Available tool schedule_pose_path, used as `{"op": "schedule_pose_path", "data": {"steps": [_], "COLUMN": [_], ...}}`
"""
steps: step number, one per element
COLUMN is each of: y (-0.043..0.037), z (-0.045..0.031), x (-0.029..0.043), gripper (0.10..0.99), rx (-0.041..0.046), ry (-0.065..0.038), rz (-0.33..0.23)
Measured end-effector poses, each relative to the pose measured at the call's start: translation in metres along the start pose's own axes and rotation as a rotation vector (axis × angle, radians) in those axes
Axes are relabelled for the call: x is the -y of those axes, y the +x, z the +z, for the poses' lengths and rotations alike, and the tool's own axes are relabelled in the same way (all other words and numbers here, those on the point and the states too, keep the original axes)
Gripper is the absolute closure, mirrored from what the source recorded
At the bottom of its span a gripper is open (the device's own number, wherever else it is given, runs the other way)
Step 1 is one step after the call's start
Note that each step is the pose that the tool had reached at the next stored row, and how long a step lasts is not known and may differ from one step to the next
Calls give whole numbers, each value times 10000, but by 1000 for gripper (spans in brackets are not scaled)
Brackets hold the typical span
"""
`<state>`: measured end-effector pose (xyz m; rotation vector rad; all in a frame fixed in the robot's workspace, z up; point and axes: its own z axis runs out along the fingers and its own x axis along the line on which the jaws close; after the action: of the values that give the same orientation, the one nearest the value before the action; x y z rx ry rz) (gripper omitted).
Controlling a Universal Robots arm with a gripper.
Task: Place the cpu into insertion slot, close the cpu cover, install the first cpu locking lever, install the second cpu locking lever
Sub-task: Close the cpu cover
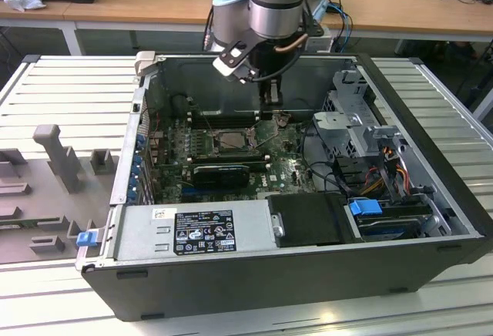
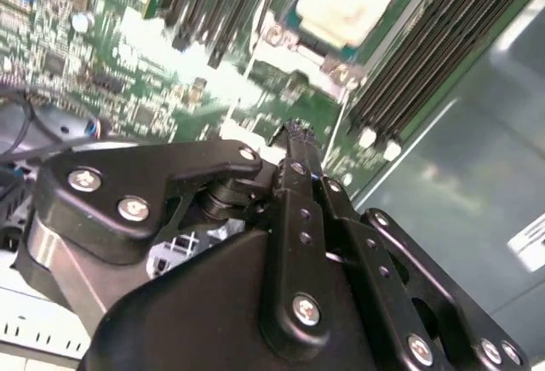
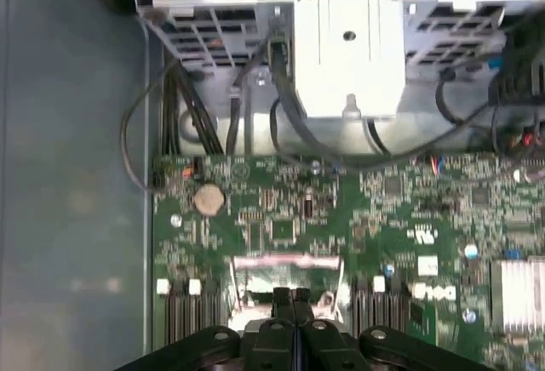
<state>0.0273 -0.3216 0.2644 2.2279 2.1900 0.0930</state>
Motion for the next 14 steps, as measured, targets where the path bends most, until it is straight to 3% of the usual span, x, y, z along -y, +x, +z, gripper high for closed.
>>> {"op": "schedule_pose_path", "data": {"steps": [3, 5, 8, 11, 14], "y": [2, 3, 1, 2, 2], "z": [8, 14, 85, 119, 156], "x": [-143, -181, -228, -333, -368], "gripper": [980, 980, 980, 980, 980], "rx": [3, 2, 3, 2, -1], "ry": [48, 55, 55, 66, 75], "rz": [4, 2, 4, 3, 3]}}
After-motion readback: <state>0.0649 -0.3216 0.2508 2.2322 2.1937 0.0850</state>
